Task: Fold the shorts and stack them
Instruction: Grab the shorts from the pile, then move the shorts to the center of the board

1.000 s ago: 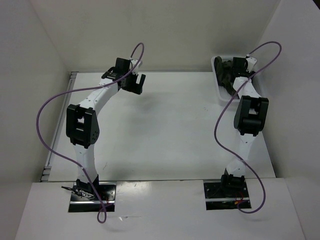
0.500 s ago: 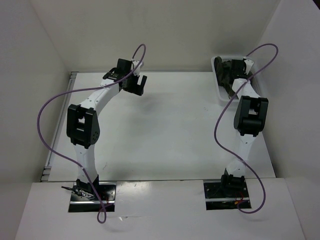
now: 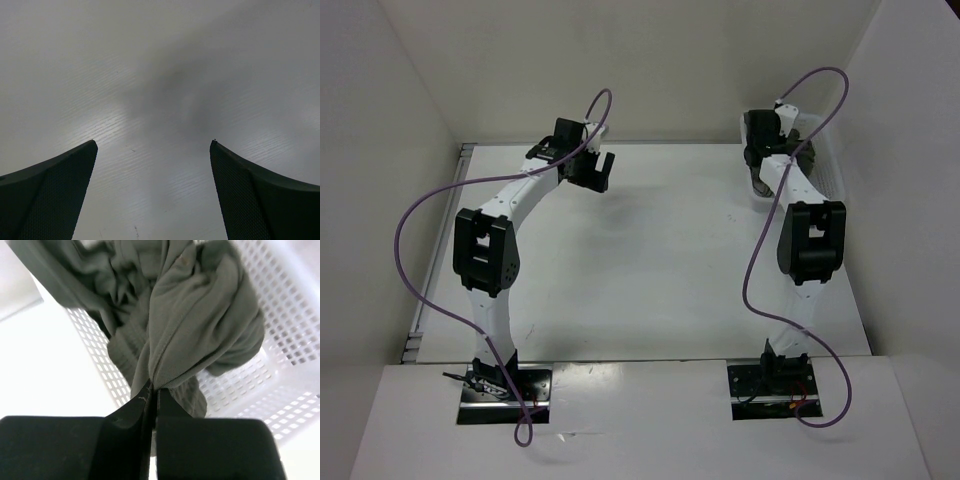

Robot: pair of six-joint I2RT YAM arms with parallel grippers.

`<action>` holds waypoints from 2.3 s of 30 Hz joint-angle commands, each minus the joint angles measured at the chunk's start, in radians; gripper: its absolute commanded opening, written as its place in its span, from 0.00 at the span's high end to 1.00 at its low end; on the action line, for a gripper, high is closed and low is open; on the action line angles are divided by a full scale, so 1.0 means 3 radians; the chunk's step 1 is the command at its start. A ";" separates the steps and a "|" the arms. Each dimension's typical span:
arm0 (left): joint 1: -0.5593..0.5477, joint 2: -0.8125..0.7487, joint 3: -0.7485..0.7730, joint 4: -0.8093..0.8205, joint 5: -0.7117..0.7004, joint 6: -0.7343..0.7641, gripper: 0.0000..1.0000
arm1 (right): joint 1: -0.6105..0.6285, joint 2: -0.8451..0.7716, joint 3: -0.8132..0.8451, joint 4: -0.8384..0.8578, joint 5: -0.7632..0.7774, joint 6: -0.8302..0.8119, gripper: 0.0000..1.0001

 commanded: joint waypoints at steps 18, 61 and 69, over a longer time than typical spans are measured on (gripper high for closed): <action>-0.0017 -0.0359 0.0349 0.0126 0.0302 0.0012 0.00 | 0.0546 -0.0928 0.1587 0.0648 -0.0085 -0.0939 1.00; 0.0980 -0.1251 -0.1543 0.0110 -0.0552 0.0012 0.00 | 0.2347 0.0185 0.0824 -0.0160 -0.1637 -0.1175 0.16; 0.1532 -0.0795 -0.1282 0.0111 -0.0046 0.0012 0.00 | 0.2511 0.1044 0.1515 -0.0047 -0.1412 -0.1508 0.16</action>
